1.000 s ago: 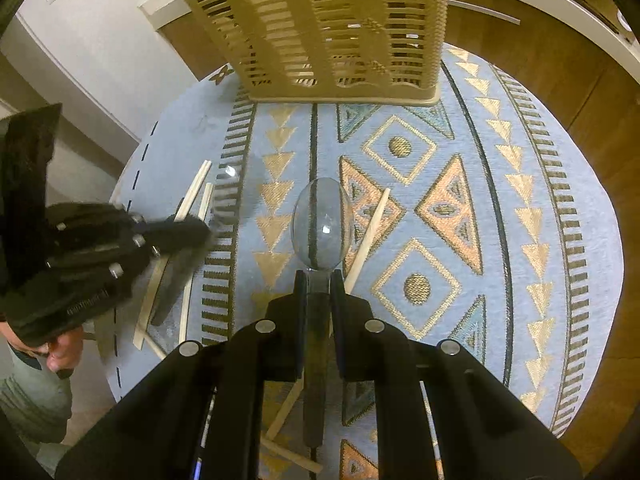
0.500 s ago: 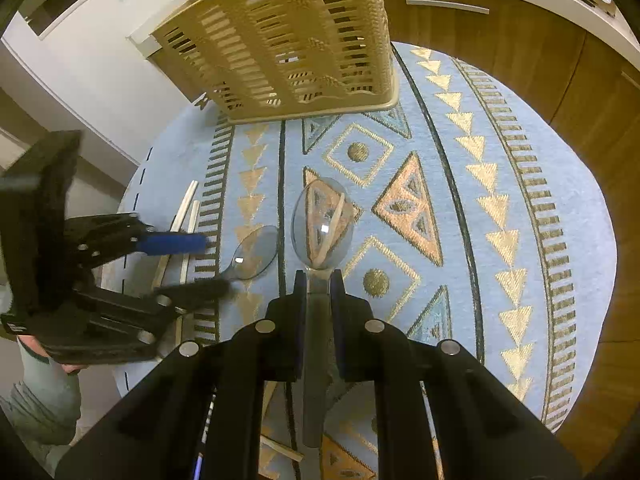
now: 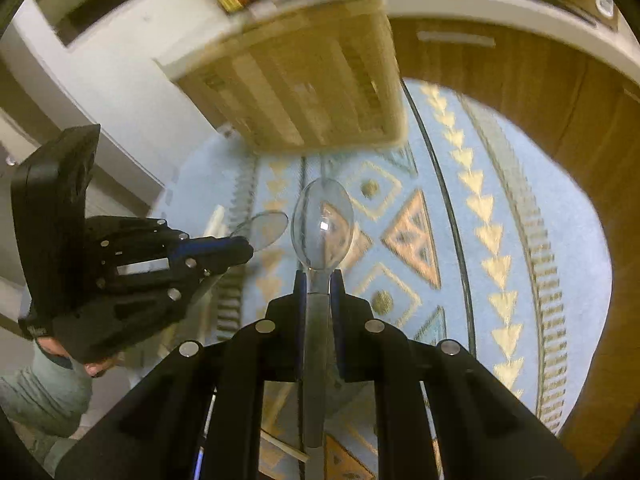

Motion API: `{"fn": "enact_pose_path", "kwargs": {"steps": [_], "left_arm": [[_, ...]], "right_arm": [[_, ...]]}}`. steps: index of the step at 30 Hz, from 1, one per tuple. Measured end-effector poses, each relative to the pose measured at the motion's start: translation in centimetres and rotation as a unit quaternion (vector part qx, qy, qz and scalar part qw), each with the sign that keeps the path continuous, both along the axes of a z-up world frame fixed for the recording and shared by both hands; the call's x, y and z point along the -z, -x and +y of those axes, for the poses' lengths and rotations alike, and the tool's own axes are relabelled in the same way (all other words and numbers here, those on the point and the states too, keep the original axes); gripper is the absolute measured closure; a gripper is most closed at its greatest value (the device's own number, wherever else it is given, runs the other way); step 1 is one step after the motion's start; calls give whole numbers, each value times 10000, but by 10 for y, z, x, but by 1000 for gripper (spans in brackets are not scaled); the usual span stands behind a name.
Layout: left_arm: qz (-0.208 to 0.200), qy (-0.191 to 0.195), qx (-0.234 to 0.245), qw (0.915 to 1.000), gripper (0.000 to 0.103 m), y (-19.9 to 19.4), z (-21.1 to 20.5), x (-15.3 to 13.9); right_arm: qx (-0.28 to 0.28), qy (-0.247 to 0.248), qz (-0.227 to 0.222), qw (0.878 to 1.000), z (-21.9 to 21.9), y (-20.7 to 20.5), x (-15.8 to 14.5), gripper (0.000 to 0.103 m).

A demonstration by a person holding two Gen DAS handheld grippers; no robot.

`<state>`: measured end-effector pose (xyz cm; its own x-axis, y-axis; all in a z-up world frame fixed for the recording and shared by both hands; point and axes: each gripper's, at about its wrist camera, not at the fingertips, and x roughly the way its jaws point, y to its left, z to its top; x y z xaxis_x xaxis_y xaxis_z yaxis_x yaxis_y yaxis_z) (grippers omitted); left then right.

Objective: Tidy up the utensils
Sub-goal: 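Lift both held spoons over the beige basket and open both tools to drop them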

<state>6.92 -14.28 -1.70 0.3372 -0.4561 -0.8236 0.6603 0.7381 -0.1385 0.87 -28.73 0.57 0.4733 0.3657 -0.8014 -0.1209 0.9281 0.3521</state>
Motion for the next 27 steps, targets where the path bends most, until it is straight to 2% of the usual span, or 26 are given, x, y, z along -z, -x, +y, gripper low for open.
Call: {"fn": "enact_pose_path", "kwargs": {"steps": [4,7,10,12,14,17,20,23,27], "left_arm": [[-465,869,-380,9944,101,-3,30,-44],[-909,1569,-578,9817,101,-2,50,-82],[-1327,2170,-798,9638,101,-8,65,-118],[-1622,2685,-886,9454,101,-19,77,-137],[-1968,2952,-1120,9282,101,-31,86,-151],[-2302,3389,-1308,9028,100,-46,90,-157],[-2387,3611,-1473,8894,100,-67,83,-152],[-2448,3651,-1596,8839,100,-83,76,-142],[-2360,3705,-1690,8823,100,-105,77,-129]], "right_arm": [[-40,-112,-640,9979,2,2,-35,93],[74,-125,-1217,9925,1,2,-65,93],[258,-69,-1762,9840,0,-7,-94,93],[420,-15,-2105,9767,1,-17,-111,93],[555,-30,-2397,9693,-1,-28,-125,93],[801,37,-2747,9582,-2,-46,-138,93],[944,-65,-2967,9503,-6,-66,-146,93],[1146,11,-3186,9409,-9,-81,-153,93],[1432,559,-3566,9215,-6,-101,-148,93]]}}
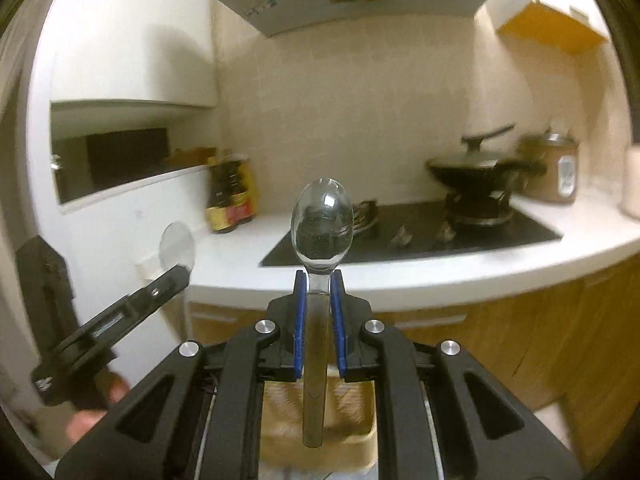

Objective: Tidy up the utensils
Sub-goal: 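Lift both held spoons over the beige basket and open both tools to drop them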

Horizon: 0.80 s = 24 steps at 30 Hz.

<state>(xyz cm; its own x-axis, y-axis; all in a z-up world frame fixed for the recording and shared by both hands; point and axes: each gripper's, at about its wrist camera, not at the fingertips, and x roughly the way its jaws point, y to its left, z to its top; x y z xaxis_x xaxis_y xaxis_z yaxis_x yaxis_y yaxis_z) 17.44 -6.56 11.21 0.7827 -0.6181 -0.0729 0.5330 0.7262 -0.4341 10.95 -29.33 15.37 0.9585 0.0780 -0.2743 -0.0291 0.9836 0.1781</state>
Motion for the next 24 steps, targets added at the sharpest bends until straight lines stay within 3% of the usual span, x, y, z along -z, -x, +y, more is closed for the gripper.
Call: {"fn": "enact_pose_path", "kwargs": {"steps": [6,14,24], "left_arm": [[-7,-79,-200,9998,100,-16,-3,19],[69,-31,-238,9997,100,-23,1,36],[39,-183,-277,9994,97,-16,5,45]], "right_arm": [[434,399,-159,9981,3,-23,29,93],[426,199,-24,9989,-5,-32,57,93],[216,59,-66,9997,-9,-19,68,91]]}}
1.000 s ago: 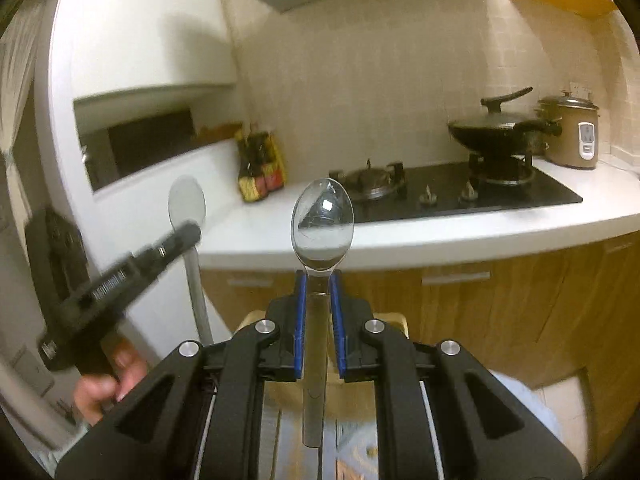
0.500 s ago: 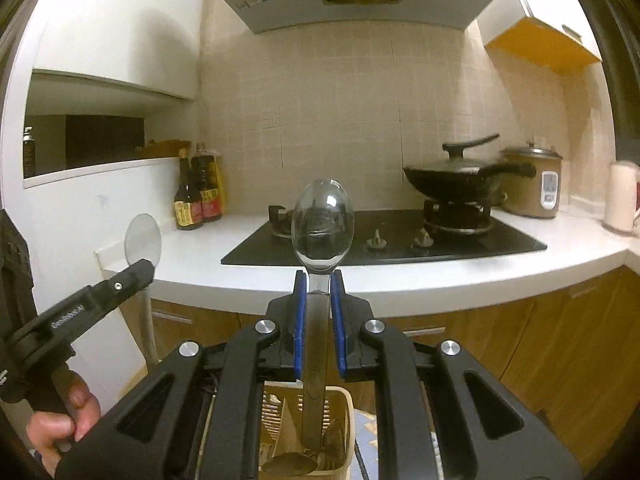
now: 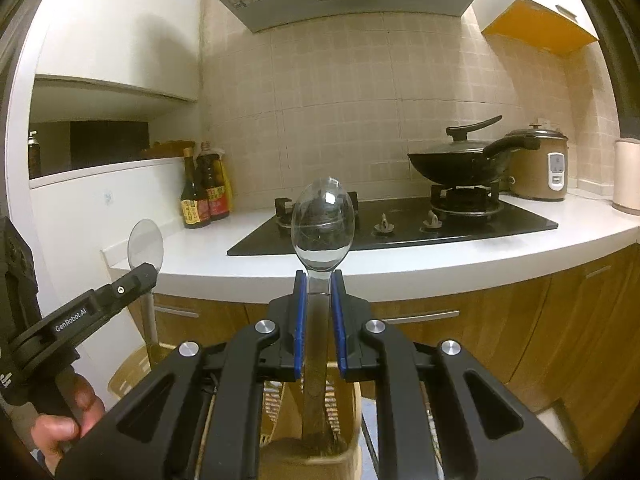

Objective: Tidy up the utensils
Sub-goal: 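Lift both held spoons over the beige basket and open both tools to drop them, then lower both tools to the table and grasp a wooden chopstick with each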

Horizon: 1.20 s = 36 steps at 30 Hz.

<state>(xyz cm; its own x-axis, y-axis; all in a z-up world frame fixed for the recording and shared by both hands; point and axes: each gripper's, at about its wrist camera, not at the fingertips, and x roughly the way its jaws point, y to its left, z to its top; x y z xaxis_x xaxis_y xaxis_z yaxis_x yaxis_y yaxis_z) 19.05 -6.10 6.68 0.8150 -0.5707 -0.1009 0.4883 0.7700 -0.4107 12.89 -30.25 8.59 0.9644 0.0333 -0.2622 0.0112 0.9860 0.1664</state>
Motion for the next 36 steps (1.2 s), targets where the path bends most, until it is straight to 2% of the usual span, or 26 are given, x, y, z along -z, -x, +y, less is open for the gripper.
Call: {"fn": "enact_pose_path", "kwargs": {"steps": [2,3,4,8,12,18,21,26,29,30,32,34,36], "left_arm": [[30,-30,72,10000,89,3,3,1],[48,-41,100,9999,82,6,6,2],[64,-38,128,9999,81,8,8,2],[172,-47,203,9996,80,16,18,4],[187,-139,324,9992,73,33,28,-3],[406,-659,764,9941,66,64,29,-18],[687,-1053,985,9872,63,77,24,-18],[1436,-1916,1114,9645,63,97,16,4],[2195,-2344,1247,9388,63,103,18,29],[2434,-2436,1349,9291,63,106,20,39],[2706,-2639,1403,9151,63,112,21,54],[2975,-2915,1472,8971,63,116,20,71],[3219,-2927,1651,8851,64,118,19,85]], "right_arm": [[-175,-89,163,9997,-3,3,1,76],[-184,-123,159,9996,-3,5,2,59],[-151,-155,133,9997,-5,10,2,50],[-73,-276,182,9994,-11,29,1,50],[37,-245,367,9990,-14,50,-3,50],[-26,54,1274,9918,-3,73,-3,50],[-187,12,1837,9828,1,85,3,50],[-611,-116,2772,9588,12,97,23,50],[-887,-178,3416,9355,23,103,46,51],[-948,-160,3562,9295,25,103,51,54],[-1052,-102,3872,9159,33,103,64,60],[-1132,-154,4093,9052,36,104,76,67],[-1236,-342,4446,8865,40,103,92,67]]}}
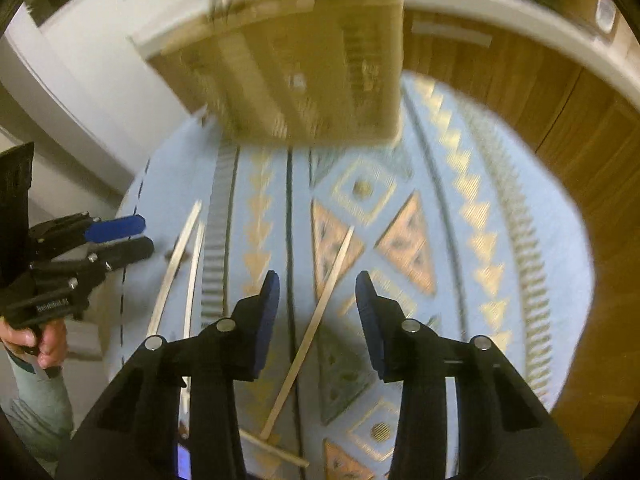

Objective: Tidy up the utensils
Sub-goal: 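Lower both tools to the table and grasp a wooden chopstick with each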

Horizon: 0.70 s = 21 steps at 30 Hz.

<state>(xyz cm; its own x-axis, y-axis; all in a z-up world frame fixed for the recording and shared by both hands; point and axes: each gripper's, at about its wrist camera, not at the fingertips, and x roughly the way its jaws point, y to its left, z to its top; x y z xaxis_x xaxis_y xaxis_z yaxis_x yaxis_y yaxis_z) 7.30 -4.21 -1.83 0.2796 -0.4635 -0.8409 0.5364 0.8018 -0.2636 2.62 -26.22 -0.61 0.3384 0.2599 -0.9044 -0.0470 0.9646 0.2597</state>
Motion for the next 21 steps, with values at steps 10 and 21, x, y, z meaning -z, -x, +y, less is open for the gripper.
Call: {"fn": "enact_pose_path", "kwargs": {"steps": [10,21], "left_arm": [[684,-418,250,9965,66,7,-21,46],[-114,-1257,549,9905,66,31,-60,48]], "right_arm": [[112,115,873,9960,14,-12,46,83],[-510,1087,596,9910,45,-4,45,96]]}}
